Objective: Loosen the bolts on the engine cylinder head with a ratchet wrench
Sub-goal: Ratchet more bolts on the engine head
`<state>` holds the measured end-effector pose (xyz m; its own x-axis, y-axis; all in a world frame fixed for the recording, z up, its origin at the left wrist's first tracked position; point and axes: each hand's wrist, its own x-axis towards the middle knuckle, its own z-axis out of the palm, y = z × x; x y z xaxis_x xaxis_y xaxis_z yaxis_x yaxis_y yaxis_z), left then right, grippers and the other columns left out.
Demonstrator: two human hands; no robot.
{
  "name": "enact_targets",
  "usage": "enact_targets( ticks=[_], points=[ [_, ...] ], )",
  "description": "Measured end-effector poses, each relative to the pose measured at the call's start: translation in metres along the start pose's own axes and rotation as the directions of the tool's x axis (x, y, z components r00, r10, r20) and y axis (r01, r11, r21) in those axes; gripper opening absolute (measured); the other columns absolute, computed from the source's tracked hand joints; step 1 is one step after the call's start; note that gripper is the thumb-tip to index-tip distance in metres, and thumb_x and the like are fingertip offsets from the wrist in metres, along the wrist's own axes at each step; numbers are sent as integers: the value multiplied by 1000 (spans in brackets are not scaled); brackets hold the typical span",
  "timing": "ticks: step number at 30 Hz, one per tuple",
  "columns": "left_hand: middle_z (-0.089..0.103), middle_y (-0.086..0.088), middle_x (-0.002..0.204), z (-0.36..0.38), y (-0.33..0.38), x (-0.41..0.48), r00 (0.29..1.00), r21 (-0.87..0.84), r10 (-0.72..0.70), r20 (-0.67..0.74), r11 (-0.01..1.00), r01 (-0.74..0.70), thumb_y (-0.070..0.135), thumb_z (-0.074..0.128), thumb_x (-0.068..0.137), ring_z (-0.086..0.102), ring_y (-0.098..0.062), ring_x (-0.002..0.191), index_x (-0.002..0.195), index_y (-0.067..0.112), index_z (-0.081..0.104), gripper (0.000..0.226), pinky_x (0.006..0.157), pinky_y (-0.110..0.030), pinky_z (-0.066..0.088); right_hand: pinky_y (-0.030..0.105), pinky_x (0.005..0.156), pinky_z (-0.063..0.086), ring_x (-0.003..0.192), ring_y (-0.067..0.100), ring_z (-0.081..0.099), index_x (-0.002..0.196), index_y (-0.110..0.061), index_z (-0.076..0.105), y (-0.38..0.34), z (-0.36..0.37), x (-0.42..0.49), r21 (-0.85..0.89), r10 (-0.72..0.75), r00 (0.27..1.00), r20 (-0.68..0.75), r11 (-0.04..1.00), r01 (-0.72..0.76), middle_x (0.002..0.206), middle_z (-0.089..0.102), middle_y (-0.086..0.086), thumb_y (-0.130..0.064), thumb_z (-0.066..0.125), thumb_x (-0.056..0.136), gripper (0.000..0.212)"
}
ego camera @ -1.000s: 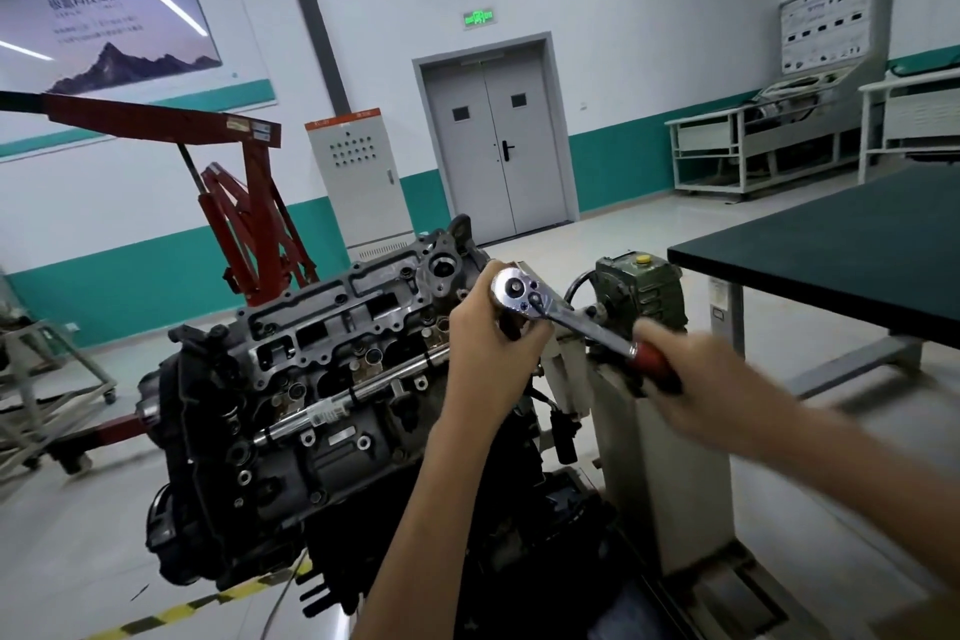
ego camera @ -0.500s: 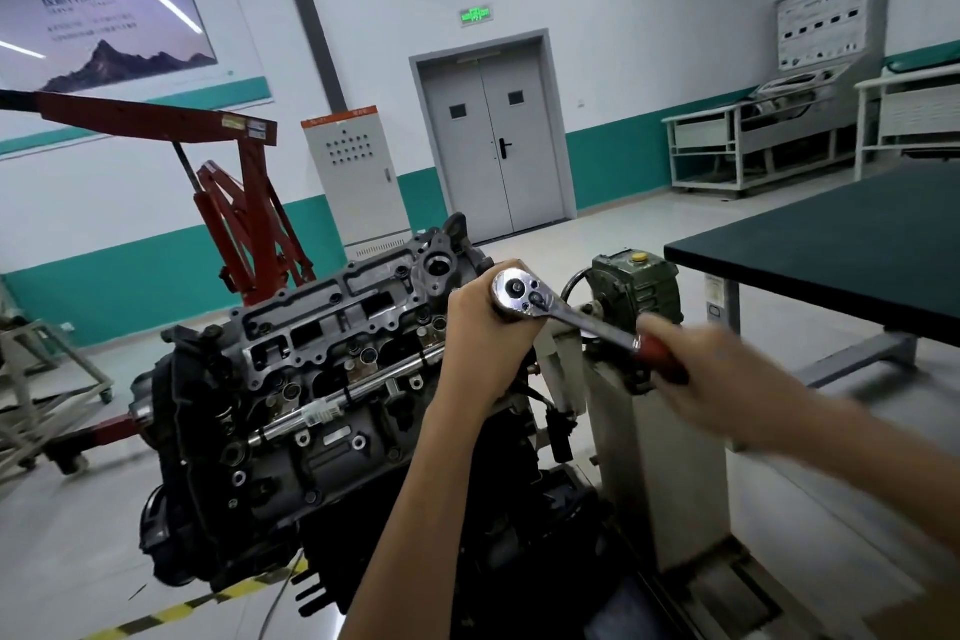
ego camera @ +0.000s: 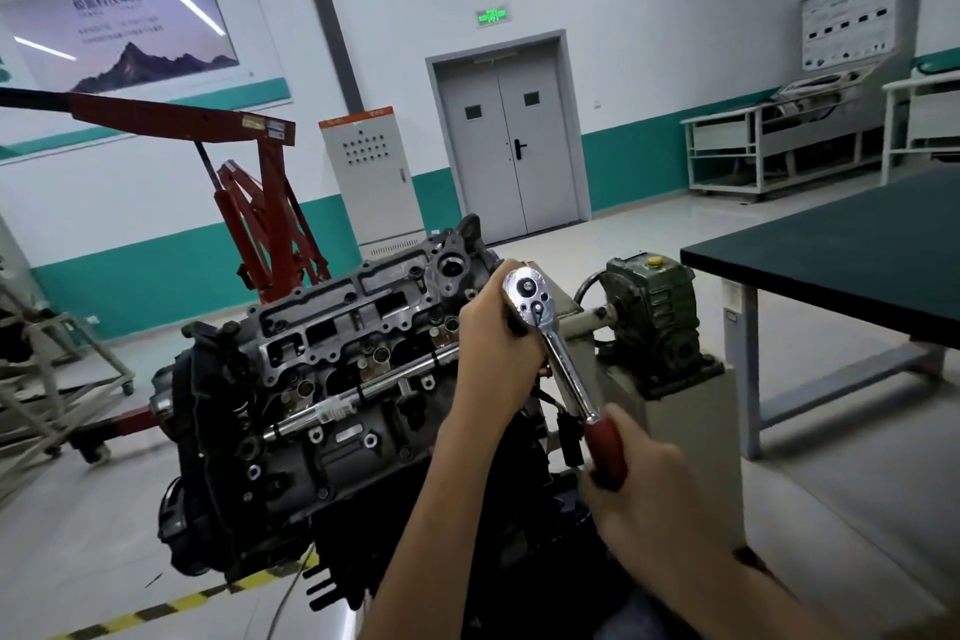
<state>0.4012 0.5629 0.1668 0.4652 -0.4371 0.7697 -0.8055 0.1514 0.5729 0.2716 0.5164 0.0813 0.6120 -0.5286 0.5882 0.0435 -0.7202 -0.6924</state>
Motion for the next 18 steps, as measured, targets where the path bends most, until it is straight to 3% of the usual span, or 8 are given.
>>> enact_targets(
  ticks=[2, 4, 7, 9, 12, 13, 16, 18],
  points=[
    [48, 18, 58, 1, -3, -1, 1000, -8, -5, -14, 1000, 5, -6, 61, 73, 42, -1, 54, 76, 25, 43, 36, 53, -13, 33, 4, 40, 34, 49, -6, 54, 72, -30, 45, -11, 18, -8, 119, 67, 997, 26, 990, -70, 55, 56, -26, 2, 65, 70, 38],
    [48, 17, 58, -1, -4, -1, 1000, 2, 9, -13, 1000, -9, -7, 60, 73, 40, -1, 54, 71, 31, 43, 42, 53, -15, 33, 11, 40, 37, 48, 5, 54, 76, -25, 48, -8, 20, -7, 129, 80, 995, 52, 988, -86, 53, 56, -10, 0, 63, 71, 30],
    [52, 17, 56, -4, -4, 5, 1000, 8, -18, 10, 1000, 17, -14, 59, 74, 42, 0, 52, 65, 33, 46, 49, 50, -15, 36, 17, 43, 40, 47, 15, 52, 96, -13, 55, 10, -5, 9, -71, 6, 995, 101, 997, 1, 55, 51, -4, -4, 66, 70, 29],
    [53, 15, 55, -4, -3, 7, 999, 2, -43, 26, 999, 43, -14, 59, 73, 42, 0, 50, 62, 30, 48, 46, 49, -13, 36, 11, 45, 39, 47, 8, 50, 107, -15, 55, 21, -34, 30, -231, -54, 980, 189, 968, 98, 62, 49, -7, -7, 67, 74, 36],
    [52, 1, 55, -5, 1, 8, 998, -13, -45, 51, 999, 45, -8, 65, 75, 41, -7, 53, 62, 13, 53, 28, 52, -23, 36, 8, 49, 35, 54, 14, 56, 102, -11, 55, 22, -83, 81, -470, -211, 945, 248, 827, 308, 66, 56, -3, -5, 68, 72, 34],
    [54, -9, 59, -6, 3, 10, 997, -15, -47, 67, 999, 48, -6, 67, 76, 42, -10, 56, 64, 5, 55, 20, 53, -26, 37, 19, 51, 40, 56, 22, 58, 99, -11, 55, 19, -95, 98, -542, -247, 937, 246, 767, 344, 68, 60, 4, -5, 69, 70, 33],
    [60, -16, 69, -12, 4, 10, 992, -20, -63, 106, 998, 65, -4, 68, 77, 48, -12, 59, 73, -1, 60, 10, 56, -28, 41, 29, 56, 40, 57, 26, 53, 95, -11, 54, 14, -102, 119, -618, -297, 928, 224, 693, 371, 68, 61, 8, -5, 67, 68, 31],
    [60, -8, 68, -14, 3, 7, 990, -40, -59, 124, 997, 65, -5, 67, 77, 49, -10, 61, 74, 6, 60, 13, 59, -28, 44, 24, 55, 37, 55, 20, 51, 94, -13, 53, 18, -91, 104, -568, -245, 948, 202, 760, 317, 64, 53, -2, -5, 66, 70, 29]
  ],
)
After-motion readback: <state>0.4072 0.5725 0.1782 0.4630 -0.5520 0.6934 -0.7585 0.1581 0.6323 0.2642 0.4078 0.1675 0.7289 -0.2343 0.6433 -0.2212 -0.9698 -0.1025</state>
